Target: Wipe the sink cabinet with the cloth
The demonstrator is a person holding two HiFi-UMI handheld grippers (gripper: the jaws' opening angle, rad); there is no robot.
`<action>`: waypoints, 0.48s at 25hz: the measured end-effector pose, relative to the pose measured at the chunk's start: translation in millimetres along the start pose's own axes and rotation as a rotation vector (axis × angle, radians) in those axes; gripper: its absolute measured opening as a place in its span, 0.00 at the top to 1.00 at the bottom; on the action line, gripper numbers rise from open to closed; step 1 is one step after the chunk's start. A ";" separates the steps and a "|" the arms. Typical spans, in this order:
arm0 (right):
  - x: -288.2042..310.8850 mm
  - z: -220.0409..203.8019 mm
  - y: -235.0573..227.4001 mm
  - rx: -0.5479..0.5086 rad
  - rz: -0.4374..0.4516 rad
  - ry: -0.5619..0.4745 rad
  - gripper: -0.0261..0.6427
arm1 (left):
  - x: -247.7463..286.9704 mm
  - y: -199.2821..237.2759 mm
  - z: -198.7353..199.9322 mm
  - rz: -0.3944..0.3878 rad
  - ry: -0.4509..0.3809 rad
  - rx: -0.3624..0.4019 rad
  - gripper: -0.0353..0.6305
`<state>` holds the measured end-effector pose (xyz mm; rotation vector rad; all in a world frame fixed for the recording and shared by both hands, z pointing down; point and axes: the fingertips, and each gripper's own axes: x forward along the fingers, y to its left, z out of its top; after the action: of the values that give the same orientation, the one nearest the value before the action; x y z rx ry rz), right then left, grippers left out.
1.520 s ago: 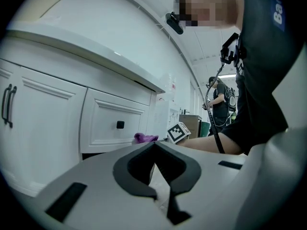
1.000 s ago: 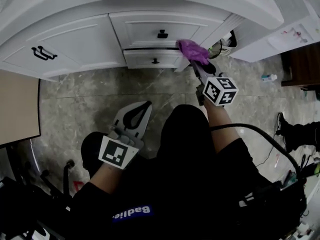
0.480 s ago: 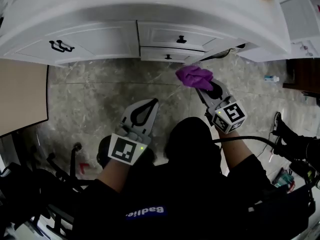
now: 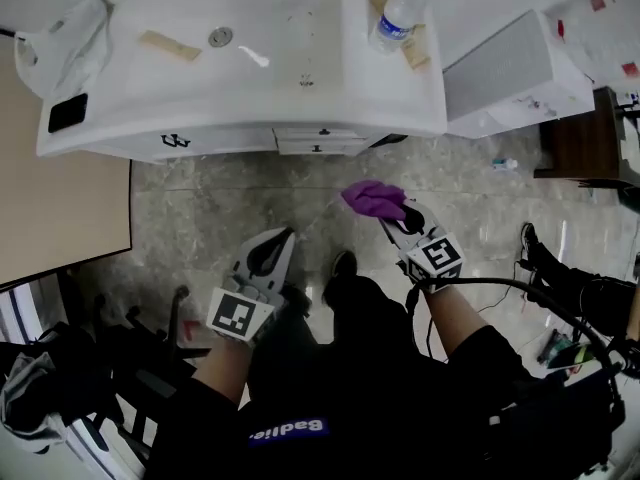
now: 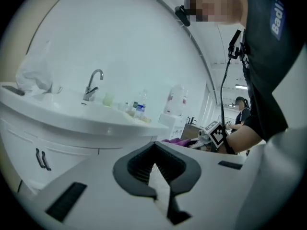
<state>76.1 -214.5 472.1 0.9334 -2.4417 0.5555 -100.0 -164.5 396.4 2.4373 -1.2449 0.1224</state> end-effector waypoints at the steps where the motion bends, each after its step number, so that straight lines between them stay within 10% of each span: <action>1: -17.0 15.9 2.7 0.022 0.000 -0.006 0.83 | -7.4 -11.2 21.6 -0.004 0.002 0.001 0.94; 12: -150.3 116.4 92.5 0.066 0.176 -0.072 0.83 | -79.7 -132.1 179.3 0.061 -0.085 0.056 0.94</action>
<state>78.9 -134.5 276.3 0.7807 -2.6017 0.6782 -61.1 -104.3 171.1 2.4761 -1.3709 0.0723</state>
